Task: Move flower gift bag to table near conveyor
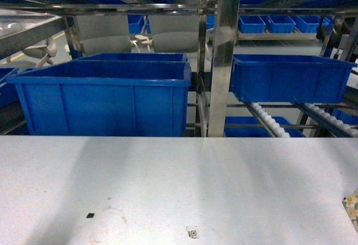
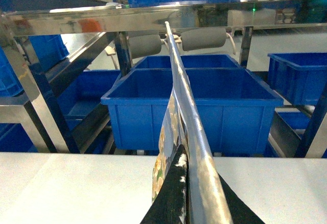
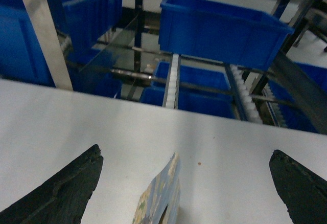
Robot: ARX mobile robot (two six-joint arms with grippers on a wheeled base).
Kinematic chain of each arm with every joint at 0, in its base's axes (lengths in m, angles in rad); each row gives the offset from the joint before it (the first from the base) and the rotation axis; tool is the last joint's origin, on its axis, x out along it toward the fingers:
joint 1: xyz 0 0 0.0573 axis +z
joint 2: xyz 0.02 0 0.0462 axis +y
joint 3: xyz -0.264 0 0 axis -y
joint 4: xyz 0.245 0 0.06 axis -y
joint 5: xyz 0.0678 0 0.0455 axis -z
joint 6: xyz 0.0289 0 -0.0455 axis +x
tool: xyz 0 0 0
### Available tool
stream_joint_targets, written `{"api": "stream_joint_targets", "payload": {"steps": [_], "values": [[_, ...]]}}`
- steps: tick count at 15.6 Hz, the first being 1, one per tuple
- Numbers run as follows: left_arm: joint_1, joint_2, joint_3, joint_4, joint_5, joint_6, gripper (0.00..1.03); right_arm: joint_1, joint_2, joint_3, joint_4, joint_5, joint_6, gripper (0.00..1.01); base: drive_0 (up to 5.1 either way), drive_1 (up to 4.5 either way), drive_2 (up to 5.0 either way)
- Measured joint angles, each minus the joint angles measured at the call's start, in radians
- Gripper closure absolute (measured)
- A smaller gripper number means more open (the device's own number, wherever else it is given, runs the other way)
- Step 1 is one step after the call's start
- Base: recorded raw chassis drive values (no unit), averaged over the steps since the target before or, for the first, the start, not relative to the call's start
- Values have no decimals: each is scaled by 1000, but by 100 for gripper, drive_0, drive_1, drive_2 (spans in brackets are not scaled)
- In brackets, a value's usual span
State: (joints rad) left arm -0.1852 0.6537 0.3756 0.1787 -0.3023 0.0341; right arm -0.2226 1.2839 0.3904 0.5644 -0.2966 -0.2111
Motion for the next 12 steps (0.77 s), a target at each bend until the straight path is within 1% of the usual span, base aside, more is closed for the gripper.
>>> {"api": "stream_joint_targets", "payload": {"steps": [1, 2, 3, 4, 5, 7, 8, 9, 10, 11, 12], "values": [[0, 0, 0, 0, 0, 0, 101, 0, -75, 0, -20, 19, 27, 3, 0, 0, 0], [0, 0, 0, 0, 0, 0, 101, 0, -154, -1, -71, 36, 55, 3, 0, 0, 0], [0, 0, 0, 0, 0, 0, 101, 16, -232, -6, -112, 69, 78, 3, 0, 0, 0], [0, 0, 0, 0, 0, 0, 101, 49, -332, -13, -156, 97, 107, 3, 0, 0, 0], [0, 0, 0, 0, 0, 0, 101, 72, -401, -21, -184, 130, 135, 3, 0, 0, 0], [0, 0, 0, 0, 0, 0, 101, 116, -552, -57, -267, 192, 163, 3, 0, 0, 0], [0, 0, 0, 0, 0, 0, 101, 125, -667, -72, -367, 215, 179, 3, 0, 0, 0], [0, 0, 0, 0, 0, 0, 101, 141, -781, -73, -462, 263, 190, 3, 0, 0, 0], [0, 0, 0, 0, 0, 0, 101, 152, -885, -74, -544, 278, 195, 3, 0, 0, 0], [0, 0, 0, 0, 0, 0, 101, 159, -975, -74, -612, 279, 196, 3, 0, 0, 0], [0, 0, 0, 0, 0, 0, 101, 167, -1047, -74, -656, 291, 203, 3, 0, 0, 0]]}}
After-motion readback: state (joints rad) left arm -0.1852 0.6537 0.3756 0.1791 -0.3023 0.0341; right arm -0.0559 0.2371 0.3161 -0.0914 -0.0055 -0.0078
